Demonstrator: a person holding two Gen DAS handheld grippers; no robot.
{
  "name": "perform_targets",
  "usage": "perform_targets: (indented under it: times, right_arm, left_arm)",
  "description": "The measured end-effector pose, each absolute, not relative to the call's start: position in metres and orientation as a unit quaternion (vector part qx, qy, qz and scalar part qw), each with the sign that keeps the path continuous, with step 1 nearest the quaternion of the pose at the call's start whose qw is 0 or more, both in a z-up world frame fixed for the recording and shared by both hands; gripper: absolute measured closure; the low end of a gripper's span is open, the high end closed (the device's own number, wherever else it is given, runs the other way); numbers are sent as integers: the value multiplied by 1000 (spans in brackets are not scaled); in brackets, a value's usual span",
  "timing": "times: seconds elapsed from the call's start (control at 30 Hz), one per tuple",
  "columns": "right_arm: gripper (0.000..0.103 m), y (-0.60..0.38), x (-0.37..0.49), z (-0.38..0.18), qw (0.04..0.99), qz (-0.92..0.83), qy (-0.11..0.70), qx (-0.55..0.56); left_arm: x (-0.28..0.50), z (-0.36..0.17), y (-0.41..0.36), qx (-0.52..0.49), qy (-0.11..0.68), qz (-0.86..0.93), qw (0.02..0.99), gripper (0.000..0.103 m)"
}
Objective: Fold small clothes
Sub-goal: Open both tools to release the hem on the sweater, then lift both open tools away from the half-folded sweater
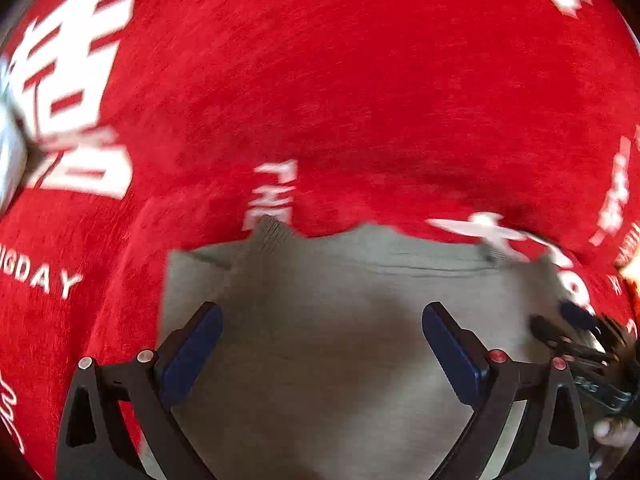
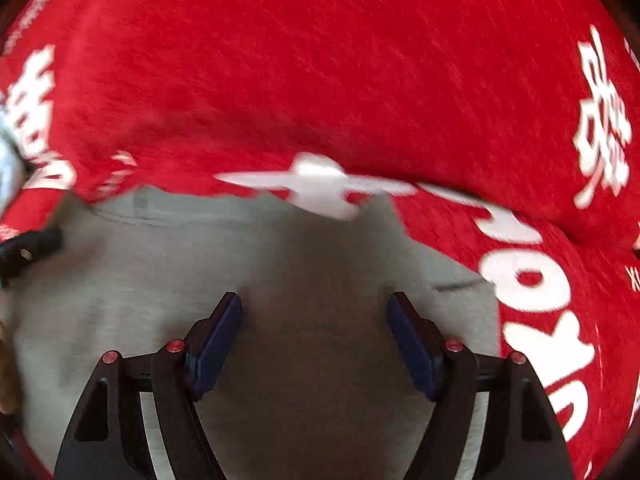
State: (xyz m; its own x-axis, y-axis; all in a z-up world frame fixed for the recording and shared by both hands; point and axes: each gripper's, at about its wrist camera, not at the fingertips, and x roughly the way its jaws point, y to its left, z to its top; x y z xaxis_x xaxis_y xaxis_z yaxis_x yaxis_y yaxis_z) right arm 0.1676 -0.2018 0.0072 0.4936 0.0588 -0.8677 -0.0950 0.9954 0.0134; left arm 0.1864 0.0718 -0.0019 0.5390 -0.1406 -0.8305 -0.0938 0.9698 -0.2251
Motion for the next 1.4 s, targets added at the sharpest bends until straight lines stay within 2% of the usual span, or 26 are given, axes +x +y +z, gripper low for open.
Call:
perform_targets:
  times: [0.17, 0.2, 0.3, 0.5, 0.73, 0.8, 1.03, 1.4]
  right_arm:
    - [24, -234, 169, 4, 869, 19, 494, 32]
    - [24, -240, 168, 5, 867, 6, 496, 40]
    - [23, -255, 156, 13, 867, -29, 493, 71]
    - [23, -218, 86, 44, 893, 43, 442, 74]
    - [23, -163, 31, 19, 893, 83, 442, -28]
    - [20, -170, 16, 12, 896, 67, 436, -47]
    - [20, -227, -16, 12, 905, 34, 423, 12]
    - [20, -224, -45, 13, 919, 26, 394, -5]
  left_arm:
    - [203, -32, 121, -176, 521, 42, 834, 3]
    - [199, -30, 135, -214, 513, 42, 830, 3]
    - [182, -14, 147, -236, 495, 49, 835, 3]
    - [120, 17, 100, -178, 458, 17, 871, 3]
    - [58, 10, 34, -46, 453, 4, 890, 3]
    - [48, -3, 40, -39, 467, 8, 883, 3]
    - [18, -6, 48, -28, 450, 2, 893, 3]
    - [-14, -3, 57, -30, 451, 4, 892, 3]
